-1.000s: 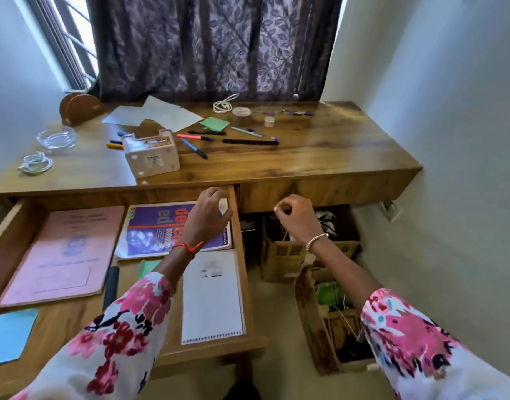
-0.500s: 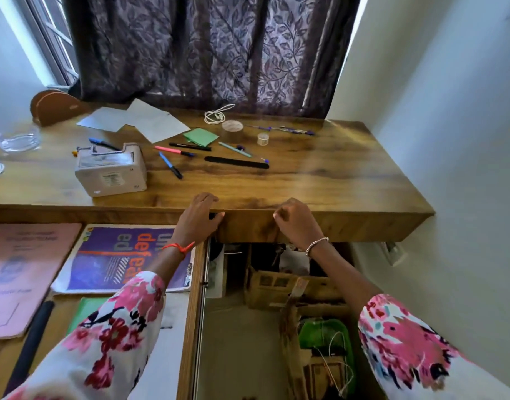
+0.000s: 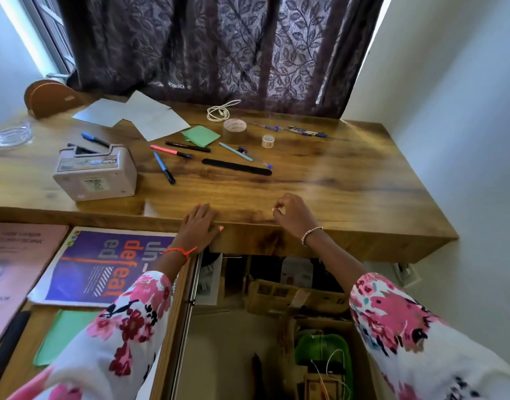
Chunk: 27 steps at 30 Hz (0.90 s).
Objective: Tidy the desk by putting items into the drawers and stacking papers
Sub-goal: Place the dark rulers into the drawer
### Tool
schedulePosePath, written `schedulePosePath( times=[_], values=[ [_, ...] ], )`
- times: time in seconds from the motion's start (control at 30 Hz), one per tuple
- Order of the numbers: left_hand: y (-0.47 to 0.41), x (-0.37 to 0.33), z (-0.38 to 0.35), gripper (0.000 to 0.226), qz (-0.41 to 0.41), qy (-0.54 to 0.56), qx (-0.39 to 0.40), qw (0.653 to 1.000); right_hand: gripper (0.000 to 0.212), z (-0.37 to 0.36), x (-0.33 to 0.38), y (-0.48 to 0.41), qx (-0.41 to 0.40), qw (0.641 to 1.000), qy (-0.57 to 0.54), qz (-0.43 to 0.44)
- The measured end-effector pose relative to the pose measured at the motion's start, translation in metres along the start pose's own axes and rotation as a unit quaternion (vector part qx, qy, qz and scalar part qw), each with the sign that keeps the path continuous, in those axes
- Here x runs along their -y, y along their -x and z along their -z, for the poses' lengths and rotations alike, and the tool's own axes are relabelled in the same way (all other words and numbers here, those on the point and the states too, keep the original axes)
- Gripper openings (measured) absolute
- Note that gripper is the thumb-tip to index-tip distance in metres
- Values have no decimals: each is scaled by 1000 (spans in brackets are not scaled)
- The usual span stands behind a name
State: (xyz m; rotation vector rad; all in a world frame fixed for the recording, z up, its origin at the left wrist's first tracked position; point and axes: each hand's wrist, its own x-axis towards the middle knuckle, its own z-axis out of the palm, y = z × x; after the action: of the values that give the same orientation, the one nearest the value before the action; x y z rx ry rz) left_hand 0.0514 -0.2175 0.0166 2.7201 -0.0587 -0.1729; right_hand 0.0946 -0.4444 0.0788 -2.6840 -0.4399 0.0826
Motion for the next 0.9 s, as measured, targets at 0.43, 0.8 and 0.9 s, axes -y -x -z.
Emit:
schedulePosePath(
  times=[0.43,0.8,0.9],
  values=[
    [-80,10,4,92,8,-26,30,999,20,-6,-4,-120,17,998,-4,59],
    [-80,17,-16,104,-7,-69,-71,995,34,-36,5,-186,74,990,56,110],
    [-81,17,-17,101,-9,-70,-78,994,27,-37,11,-196,80,987,98,104]
  ],
)
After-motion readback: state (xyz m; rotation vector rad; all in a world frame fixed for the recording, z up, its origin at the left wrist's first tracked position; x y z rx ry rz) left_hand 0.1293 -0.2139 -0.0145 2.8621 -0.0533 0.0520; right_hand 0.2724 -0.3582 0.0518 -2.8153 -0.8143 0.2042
